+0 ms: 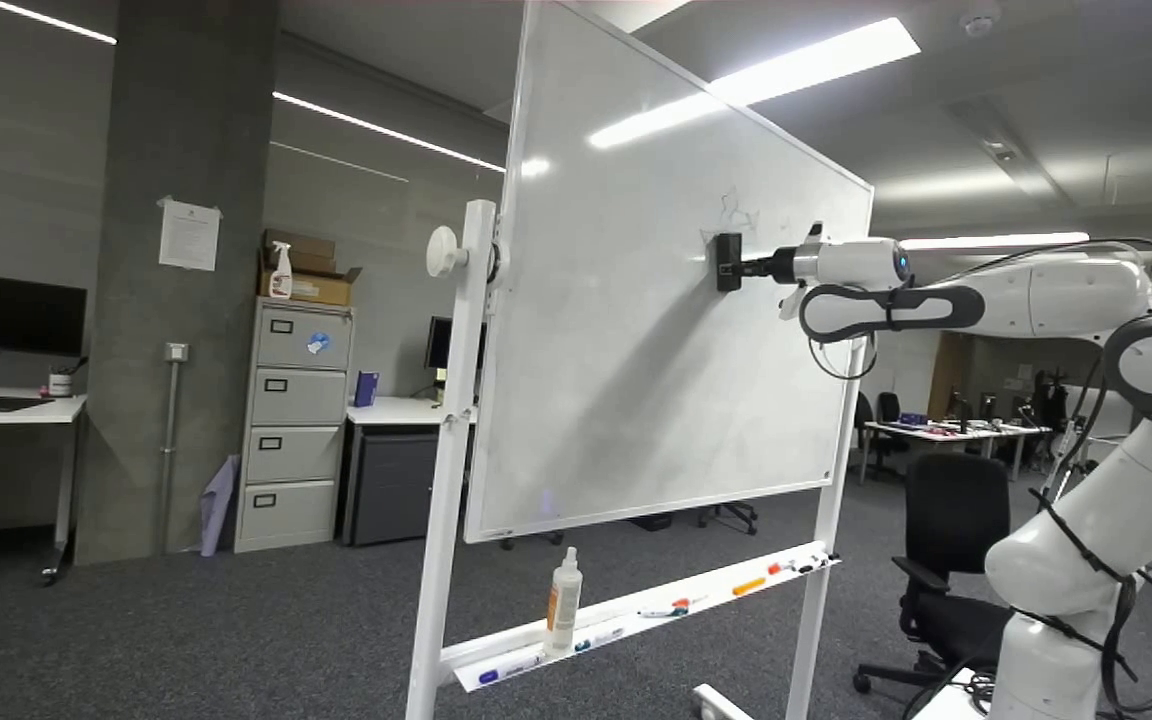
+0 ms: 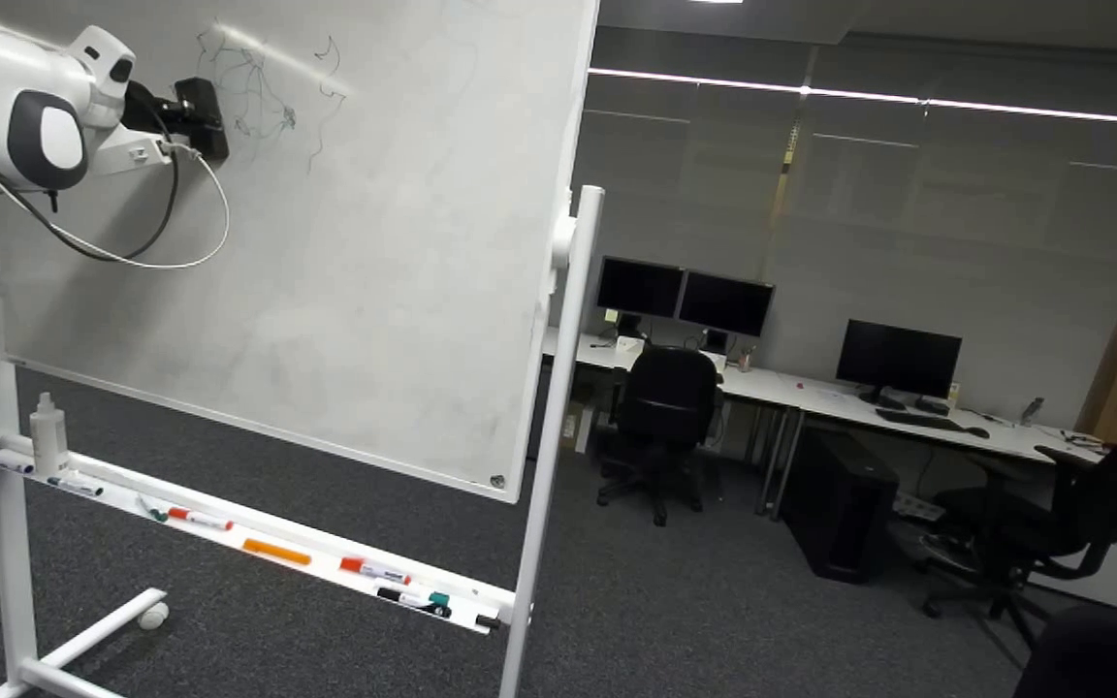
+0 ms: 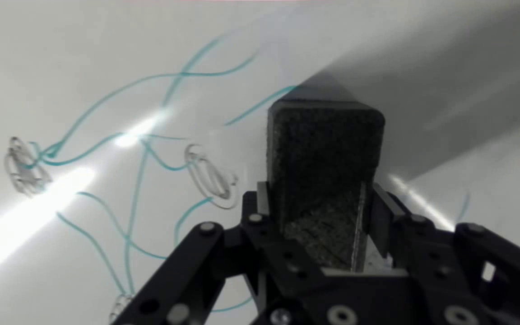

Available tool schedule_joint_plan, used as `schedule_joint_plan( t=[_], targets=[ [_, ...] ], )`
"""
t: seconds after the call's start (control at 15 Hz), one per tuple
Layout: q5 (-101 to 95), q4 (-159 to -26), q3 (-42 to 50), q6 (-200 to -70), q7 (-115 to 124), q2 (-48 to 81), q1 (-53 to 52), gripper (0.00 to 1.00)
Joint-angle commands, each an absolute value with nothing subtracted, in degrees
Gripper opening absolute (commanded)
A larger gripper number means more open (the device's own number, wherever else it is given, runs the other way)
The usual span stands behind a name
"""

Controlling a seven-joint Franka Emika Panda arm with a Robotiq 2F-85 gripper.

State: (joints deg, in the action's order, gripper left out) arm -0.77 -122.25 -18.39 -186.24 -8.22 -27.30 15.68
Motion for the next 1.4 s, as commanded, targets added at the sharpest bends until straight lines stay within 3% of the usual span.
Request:
schedule_joint_plan(
  t=[0.0,0.53,1.33],
  targets=[
    [-0.6,-120.6,-16.4,-185.1,-8.1,-26.9,18.9,0.30],
    [-1.4,-119.2,-17.7,-186.0,-8.5,-25.1,18.8,0.30],
    [-3.9,-118.2,-31.9,-184.8,-10.1,-22.9,17.6,0.30]
  ],
)
